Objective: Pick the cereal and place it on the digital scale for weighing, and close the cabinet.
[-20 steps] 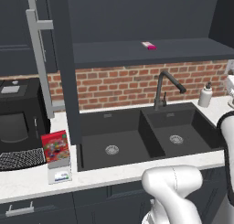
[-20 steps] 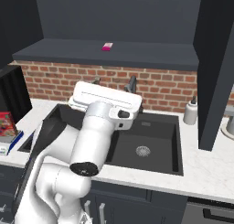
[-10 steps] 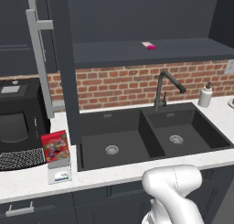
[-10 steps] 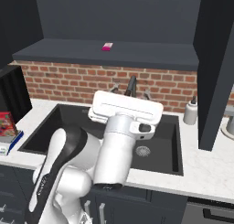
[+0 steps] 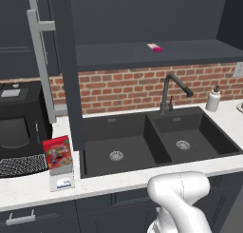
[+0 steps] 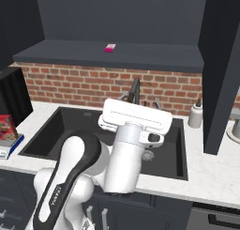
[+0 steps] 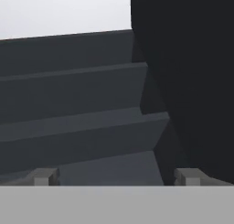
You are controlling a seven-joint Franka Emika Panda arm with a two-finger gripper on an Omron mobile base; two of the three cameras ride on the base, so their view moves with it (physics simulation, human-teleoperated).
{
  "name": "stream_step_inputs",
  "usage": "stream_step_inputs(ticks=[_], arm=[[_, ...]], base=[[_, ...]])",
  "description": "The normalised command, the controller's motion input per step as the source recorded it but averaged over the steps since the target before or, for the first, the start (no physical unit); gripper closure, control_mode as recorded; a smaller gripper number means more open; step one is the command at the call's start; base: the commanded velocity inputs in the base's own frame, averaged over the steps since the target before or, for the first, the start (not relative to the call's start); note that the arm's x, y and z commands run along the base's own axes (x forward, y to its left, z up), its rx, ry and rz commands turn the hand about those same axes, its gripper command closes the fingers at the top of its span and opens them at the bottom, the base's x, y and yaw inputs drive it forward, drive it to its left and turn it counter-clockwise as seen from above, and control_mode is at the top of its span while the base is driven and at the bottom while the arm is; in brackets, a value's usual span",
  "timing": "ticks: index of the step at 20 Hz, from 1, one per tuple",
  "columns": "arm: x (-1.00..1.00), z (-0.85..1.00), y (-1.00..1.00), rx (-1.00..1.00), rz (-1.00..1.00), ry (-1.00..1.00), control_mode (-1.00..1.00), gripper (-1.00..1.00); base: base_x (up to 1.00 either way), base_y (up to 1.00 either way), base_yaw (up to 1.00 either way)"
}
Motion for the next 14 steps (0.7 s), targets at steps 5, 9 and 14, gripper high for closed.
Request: stream_step_inputs(ticks=[5, 9, 14], arm=[[0.26, -0.37, -0.24, 0.01, 0.07, 0.00, -1.00, -1.00], [0.10, -0.27, -0.46, 0.05, 0.05, -0.22, -1.00, -1.00], [0.00, -0.32, -0.36, 0.01, 0.05, -0.51, -1.00, -1.00]], base=[[0.00, 0.00, 0.00], [0.00, 0.00, 0.00], [0.00, 0.00, 0.00]])
